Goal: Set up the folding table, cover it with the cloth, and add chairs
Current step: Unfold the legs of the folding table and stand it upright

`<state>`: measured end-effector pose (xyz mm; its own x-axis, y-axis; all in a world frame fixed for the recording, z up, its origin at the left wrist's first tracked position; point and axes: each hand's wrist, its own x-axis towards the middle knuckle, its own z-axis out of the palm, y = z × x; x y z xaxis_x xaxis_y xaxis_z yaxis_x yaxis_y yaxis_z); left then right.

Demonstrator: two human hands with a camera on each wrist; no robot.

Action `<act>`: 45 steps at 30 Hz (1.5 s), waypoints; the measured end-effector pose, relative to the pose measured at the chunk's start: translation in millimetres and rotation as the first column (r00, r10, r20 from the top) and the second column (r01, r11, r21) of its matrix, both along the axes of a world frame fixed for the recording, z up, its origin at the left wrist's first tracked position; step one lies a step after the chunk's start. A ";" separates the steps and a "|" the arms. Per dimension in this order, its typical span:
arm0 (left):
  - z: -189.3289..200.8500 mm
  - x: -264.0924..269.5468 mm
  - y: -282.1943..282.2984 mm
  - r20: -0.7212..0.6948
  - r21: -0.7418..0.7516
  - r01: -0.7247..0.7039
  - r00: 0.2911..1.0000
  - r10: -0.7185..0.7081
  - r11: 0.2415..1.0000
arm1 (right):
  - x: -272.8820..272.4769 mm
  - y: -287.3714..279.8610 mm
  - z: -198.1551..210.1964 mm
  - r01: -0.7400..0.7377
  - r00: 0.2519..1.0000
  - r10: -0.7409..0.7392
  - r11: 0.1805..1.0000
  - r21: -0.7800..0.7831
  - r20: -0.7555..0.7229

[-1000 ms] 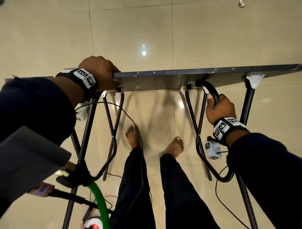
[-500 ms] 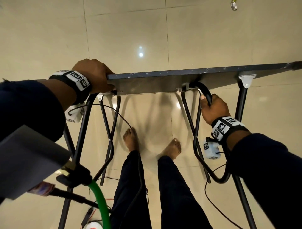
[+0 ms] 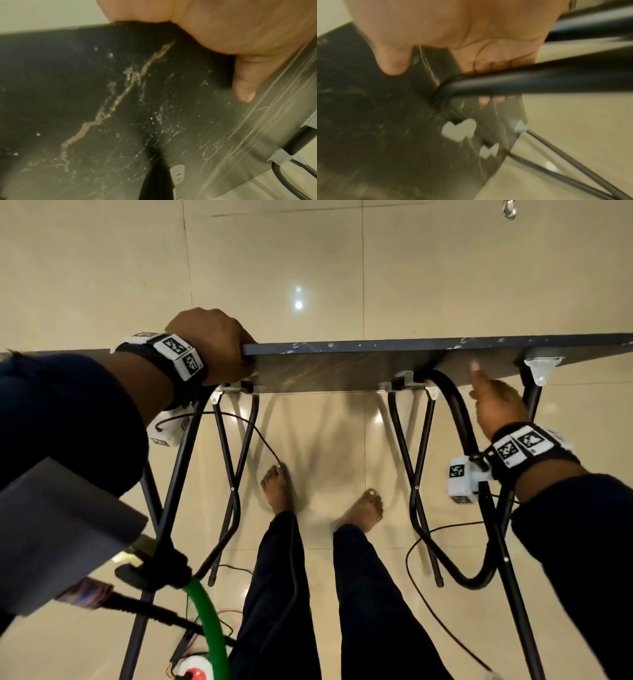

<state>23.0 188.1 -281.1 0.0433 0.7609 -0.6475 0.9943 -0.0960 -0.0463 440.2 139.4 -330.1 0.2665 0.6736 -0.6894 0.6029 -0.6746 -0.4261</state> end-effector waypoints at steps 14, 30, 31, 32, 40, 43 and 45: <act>4.1 -20.6 12.4 0.312 0.027 0.069 0.947 -0.075 0.997 | -155.7 -69.5 9.6 -0.726 0.687 0.671 0.630 0.275 0.279; -8.2 -23.0 -8.4 0.320 0.030 0.192 0.928 -0.192 0.981 | -353.0 -37.7 -8.5 -0.943 -0.109 0.966 -0.175 0.282 0.237; -8.4 -23.3 -9.0 0.323 0.035 0.201 0.925 -0.201 0.979 | -354.6 -35.2 -9.3 -0.948 -0.085 0.975 -0.143 0.284 0.207; -8.8 -23.6 -9.7 0.322 0.041 0.206 0.924 -0.208 0.978 | -354.3 -34.7 -11.0 -0.948 -0.106 0.977 -0.156 0.278 0.187; -10.2 -27.4 4.8 0.323 0.073 0.203 0.922 -0.216 0.976 | -239.8 -42.6 6.3 -0.825 0.503 0.860 0.447 0.345 0.088; -11.9 -28.4 13.6 0.306 0.096 0.195 0.927 -0.216 0.976 | -129.0 -44.6 16.8 -0.547 0.837 0.507 0.776 0.315 0.205; -12.2 -23.8 17.7 0.301 0.099 0.204 0.927 -0.225 0.974 | -64.7 -41.2 27.4 -0.246 0.939 0.111 0.877 0.412 0.324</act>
